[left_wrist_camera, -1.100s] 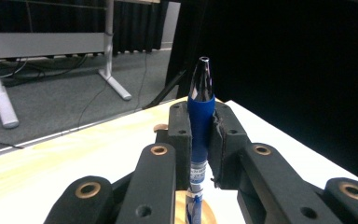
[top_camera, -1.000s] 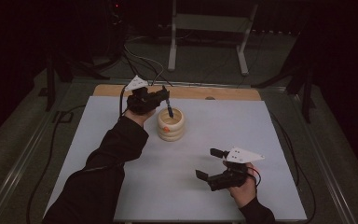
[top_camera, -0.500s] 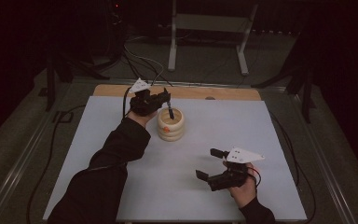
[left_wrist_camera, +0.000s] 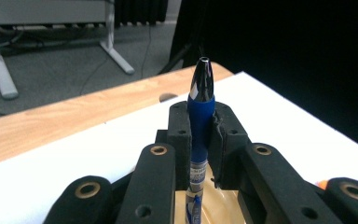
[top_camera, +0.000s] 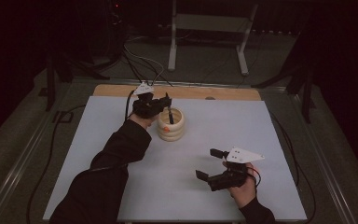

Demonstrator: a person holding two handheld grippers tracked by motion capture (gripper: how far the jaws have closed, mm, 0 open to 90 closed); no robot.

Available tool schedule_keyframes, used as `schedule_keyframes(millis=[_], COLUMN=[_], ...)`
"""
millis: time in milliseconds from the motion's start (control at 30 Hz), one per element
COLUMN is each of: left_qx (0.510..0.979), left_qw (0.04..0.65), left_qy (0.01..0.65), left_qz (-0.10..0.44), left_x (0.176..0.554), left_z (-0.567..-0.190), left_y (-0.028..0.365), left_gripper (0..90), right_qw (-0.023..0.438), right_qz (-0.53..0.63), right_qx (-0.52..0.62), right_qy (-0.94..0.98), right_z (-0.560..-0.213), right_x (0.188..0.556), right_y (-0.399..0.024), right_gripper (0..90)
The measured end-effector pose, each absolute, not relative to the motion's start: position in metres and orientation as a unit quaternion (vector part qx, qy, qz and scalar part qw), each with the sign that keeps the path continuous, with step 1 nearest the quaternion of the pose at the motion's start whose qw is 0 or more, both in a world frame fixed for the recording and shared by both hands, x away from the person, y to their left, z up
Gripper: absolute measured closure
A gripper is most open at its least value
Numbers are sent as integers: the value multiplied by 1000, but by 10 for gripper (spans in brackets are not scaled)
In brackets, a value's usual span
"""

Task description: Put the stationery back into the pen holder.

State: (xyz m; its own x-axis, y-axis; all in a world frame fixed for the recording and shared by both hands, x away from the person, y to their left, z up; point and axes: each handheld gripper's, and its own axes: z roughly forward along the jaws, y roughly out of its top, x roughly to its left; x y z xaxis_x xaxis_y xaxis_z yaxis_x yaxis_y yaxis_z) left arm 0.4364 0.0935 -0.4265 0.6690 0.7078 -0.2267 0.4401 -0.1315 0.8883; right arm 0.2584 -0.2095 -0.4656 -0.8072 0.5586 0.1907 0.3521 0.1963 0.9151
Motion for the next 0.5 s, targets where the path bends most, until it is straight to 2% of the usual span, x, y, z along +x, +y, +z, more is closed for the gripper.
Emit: schedule_keyframes(millis=[367,400,433,467,500], left_qx=[756,756,749,747,746], left_qw=[510,510,516,515,518], left_qy=[398,398,401,404,403], left_qz=[101,101,112,115,115], left_x=[438,438,436,436,435], left_z=[-432,-432,-429,-427,-425], left_y=[87,87,87,88,89], left_gripper=[795,734,734,502,502], right_qw=[91,90,90,89,89], right_qz=[561,561,561,563,563], right_qx=[297,298,298,299,299], right_qy=[767,767,767,765,765], right_z=[-466,-465,-465,-465,-465], right_x=[259,259,259,259,259], right_y=[-210,-210,-210,-211,-211], right_gripper=[11,11,11,10,10])
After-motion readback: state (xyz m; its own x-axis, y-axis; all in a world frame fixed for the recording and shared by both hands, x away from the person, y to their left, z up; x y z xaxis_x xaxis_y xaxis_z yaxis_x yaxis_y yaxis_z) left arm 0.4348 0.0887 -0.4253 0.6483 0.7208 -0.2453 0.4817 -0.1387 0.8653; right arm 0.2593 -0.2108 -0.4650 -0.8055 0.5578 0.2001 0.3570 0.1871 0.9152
